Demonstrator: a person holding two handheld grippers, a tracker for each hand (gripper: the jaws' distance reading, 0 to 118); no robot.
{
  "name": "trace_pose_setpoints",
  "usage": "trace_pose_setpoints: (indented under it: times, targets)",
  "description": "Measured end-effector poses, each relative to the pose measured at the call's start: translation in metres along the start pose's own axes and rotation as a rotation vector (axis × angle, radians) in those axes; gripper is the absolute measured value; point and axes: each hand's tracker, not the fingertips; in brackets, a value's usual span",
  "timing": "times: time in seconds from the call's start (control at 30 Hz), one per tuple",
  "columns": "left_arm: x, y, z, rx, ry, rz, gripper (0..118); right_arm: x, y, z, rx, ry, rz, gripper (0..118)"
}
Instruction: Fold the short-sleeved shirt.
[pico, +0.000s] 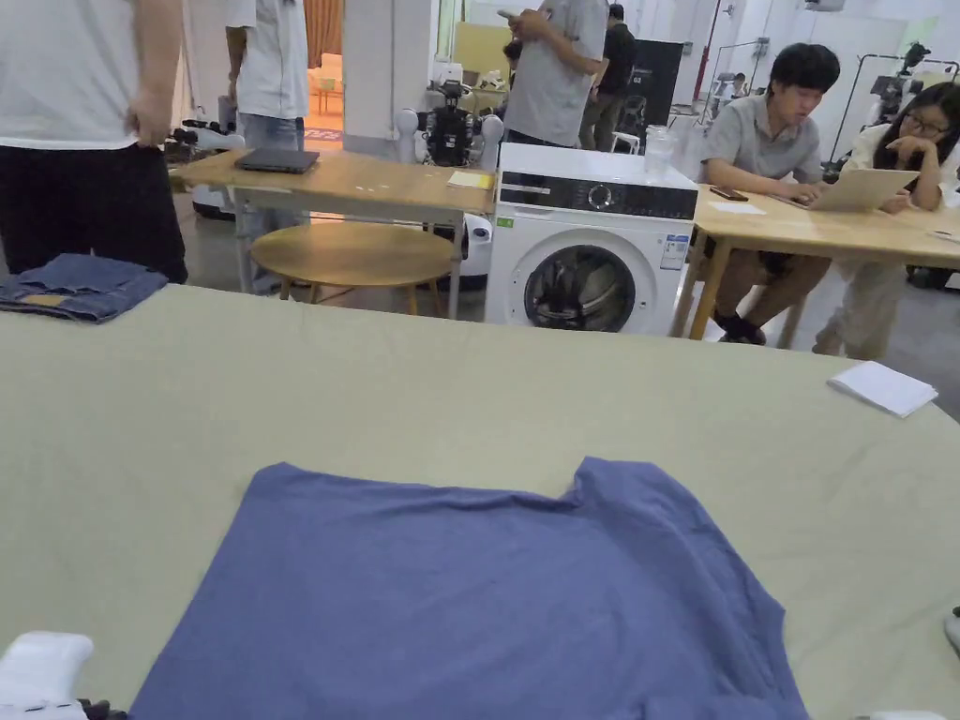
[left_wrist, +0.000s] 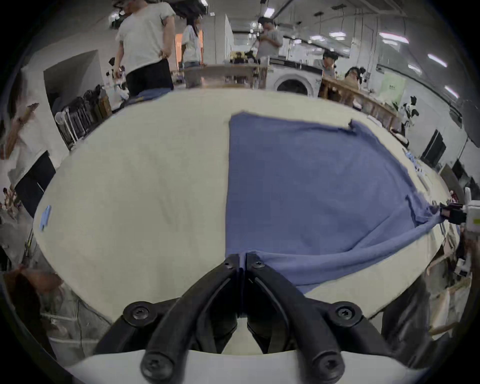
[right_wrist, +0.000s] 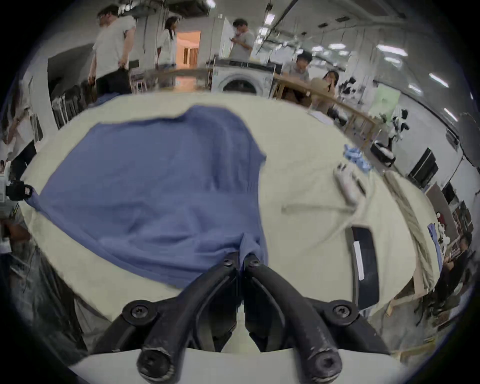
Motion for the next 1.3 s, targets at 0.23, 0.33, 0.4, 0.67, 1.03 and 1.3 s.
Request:
trace_pose_setpoints:
  times: [0.23,0.33,0.4,0.67,1.03,1.3]
  targets:
    - [0.001,-0.009,-0.028,-0.107,0.018,-0.009,0,0.007,-0.016,-0.041,-0.107,0.02,-0.032,2]
    - [0.003,-0.005,-0.025,-0.116,0.021,0.006,0,0.008,-0.007,-0.037,-0.117,0.014,-0.034,10]
    - [0.003,-0.002,-0.019,-0.12,0.014,0.021,11,0.007,0.0,-0.031,-0.123,0.005,-0.025,38]
    - [0.015,0.027,0.022,0.114,-0.023,0.079,31,-0.003,0.04,0.018,0.115,0.003,-0.094,55]
    - [0.08,0.052,0.052,0.567,0.007,0.013,27,-0.071,0.066,0.048,0.643,0.045,-0.208,8]
    - [0.088,0.051,0.051,0.538,0.05,-0.058,0,-0.102,0.072,0.051,0.683,0.053,-0.135,0]
